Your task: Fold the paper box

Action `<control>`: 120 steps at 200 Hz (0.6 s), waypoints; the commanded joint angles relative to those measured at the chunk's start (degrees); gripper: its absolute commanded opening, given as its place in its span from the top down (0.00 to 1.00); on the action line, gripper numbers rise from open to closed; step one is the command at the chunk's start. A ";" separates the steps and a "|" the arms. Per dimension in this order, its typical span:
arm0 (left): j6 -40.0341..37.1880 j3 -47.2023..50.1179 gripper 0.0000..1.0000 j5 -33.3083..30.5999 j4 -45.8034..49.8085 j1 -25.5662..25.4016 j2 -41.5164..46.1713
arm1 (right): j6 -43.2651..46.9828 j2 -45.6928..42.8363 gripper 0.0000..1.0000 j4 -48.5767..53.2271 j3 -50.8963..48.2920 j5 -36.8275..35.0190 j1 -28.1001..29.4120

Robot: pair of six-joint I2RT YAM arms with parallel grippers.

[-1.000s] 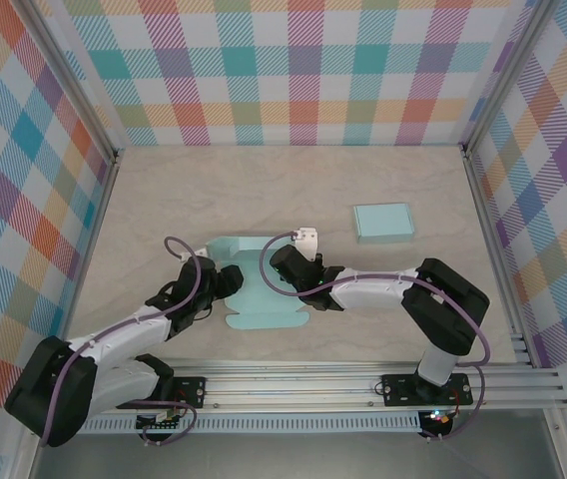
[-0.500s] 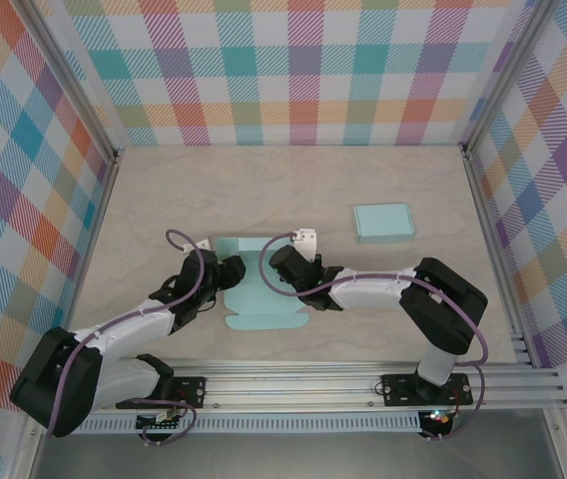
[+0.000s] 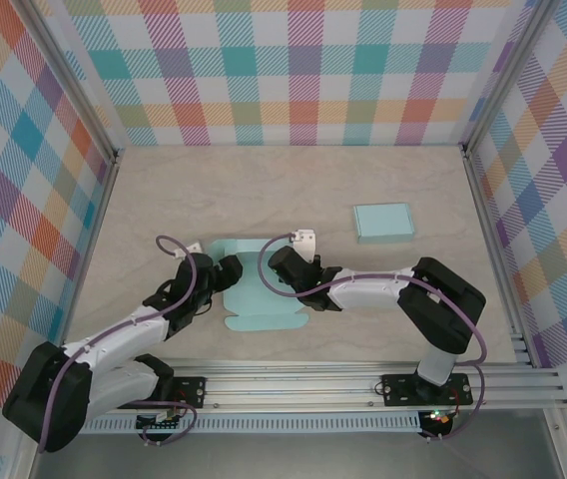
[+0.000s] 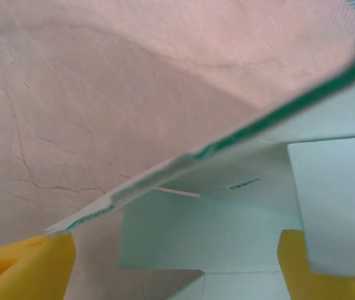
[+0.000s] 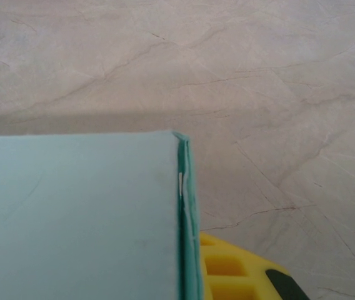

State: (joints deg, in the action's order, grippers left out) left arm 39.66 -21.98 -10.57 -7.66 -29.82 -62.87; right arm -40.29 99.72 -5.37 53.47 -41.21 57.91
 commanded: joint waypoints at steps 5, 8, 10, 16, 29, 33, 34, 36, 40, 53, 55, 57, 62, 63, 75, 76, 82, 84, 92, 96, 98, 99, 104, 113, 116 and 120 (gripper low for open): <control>0.78 0.29 0.16 2.04 -3.89 -0.15 -3.07 | -1.25 0.50 1.00 -2.46 1.73 0.21 0.80; 0.79 0.21 0.16 2.10 -4.13 -0.15 -3.38 | -1.20 0.54 1.00 -2.47 1.72 0.17 0.87; 0.82 0.12 0.16 2.14 -4.27 -0.15 -3.57 | -1.26 0.56 1.00 -2.48 1.74 0.23 0.82; 0.74 -0.09 0.16 2.30 -4.71 -0.15 -4.09 | -1.19 0.52 1.00 -2.46 1.72 0.22 0.82; 0.37 -0.40 0.18 2.62 -6.23 -0.15 -4.98 | -1.19 0.54 1.00 -2.49 1.63 0.17 0.85; 0.24 -0.45 0.20 2.86 -6.76 -0.15 -5.21 | -1.19 0.54 1.00 -2.52 1.63 0.19 0.85; 0.24 -0.49 0.20 2.89 -6.85 -0.15 -5.22 | -1.19 0.51 1.00 -2.49 1.63 0.22 0.82; 0.18 -0.45 0.21 2.87 -7.15 -0.15 -5.30 | -1.21 0.48 1.00 -2.49 1.59 0.25 0.81; 0.07 -0.59 0.25 3.03 -7.69 -0.15 -5.43 | -1.21 0.49 1.00 -2.49 1.55 0.19 0.86; -0.57 -0.68 0.34 3.23 -8.80 -0.17 -5.46 | -1.23 0.59 1.00 -2.46 1.46 0.24 0.84; -0.62 -0.69 0.35 3.20 -8.85 -0.20 -5.39 | -1.22 0.63 1.00 -2.50 1.46 0.18 0.85; -0.63 -0.81 0.36 3.19 -8.92 -0.23 -5.35 | -1.20 0.65 1.00 -2.49 1.46 0.24 0.84; -0.88 -0.91 0.37 3.00 -9.08 -0.23 -5.20 | -1.26 0.74 1.00 -2.46 1.50 0.21 0.87; -0.89 -0.89 0.37 2.96 -9.15 -0.23 -5.22 | -1.22 0.69 1.00 -2.46 1.52 0.23 0.88; -1.42 -1.14 0.39 2.91 -9.30 -0.32 -4.82 | -1.26 1.12 1.00 -2.24 1.55 0.25 0.87; -1.51 -1.18 0.39 2.87 -9.30 -0.32 -4.77 | -1.27 1.10 1.00 -2.21 1.59 0.21 0.88; -1.73 -1.30 0.39 2.92 -9.30 -0.45 -4.67 | -1.32 1.23 1.00 -2.19 1.63 0.21 0.88; -1.79 -1.35 0.40 2.88 -9.30 -0.49 -4.62 | -1.36 1.30 1.00 -2.19 1.63 0.22 0.89; -1.85 -1.53 0.44 3.11 -9.37 -0.54 -4.63 | -1.37 1.46 1.00 -2.20 1.72 0.18 0.86; -1.79 -1.64 0.45 3.24 -9.47 -0.58 -4.57 | -1.38 1.48 1.00 -2.19 1.80 0.22 0.83; -1.82 -1.59 0.46 3.44 -9.58 -0.59 -4.61 | -1.41 1.56 1.00 -2.19 1.85 0.20 0.87; -1.85 -1.63 0.47 3.53 -9.62 -0.63 -4.62 | -1.39 1.59 1.00 -2.19 1.88 0.18 0.88; -1.78 -1.64 0.48 3.83 -9.92 -0.72 -4.76 | -1.35 1.69 1.00 -2.19 1.96 0.24 0.80; -1.71 -1.73 0.50 4.48 -10.49 -0.97 -5.02 | -1.29 1.94 1.00 -2.17 2.28 0.18 0.82; -1.69 -1.75 0.50 4.70 -10.65 -1.15 -5.14 | -1.28 2.07 1.00 -2.12 2.33 0.17 0.85; -1.61 -1.82 0.50 4.83 -10.89 -1.34 -5.22 | -1.28 2.16 1.00 -2.10 2.49 0.21 0.85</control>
State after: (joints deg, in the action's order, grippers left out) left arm 38.57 -22.02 -7.94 -14.85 -29.93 -68.10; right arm -40.29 100.73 -5.52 53.71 -41.34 58.22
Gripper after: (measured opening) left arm 0.507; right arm 0.102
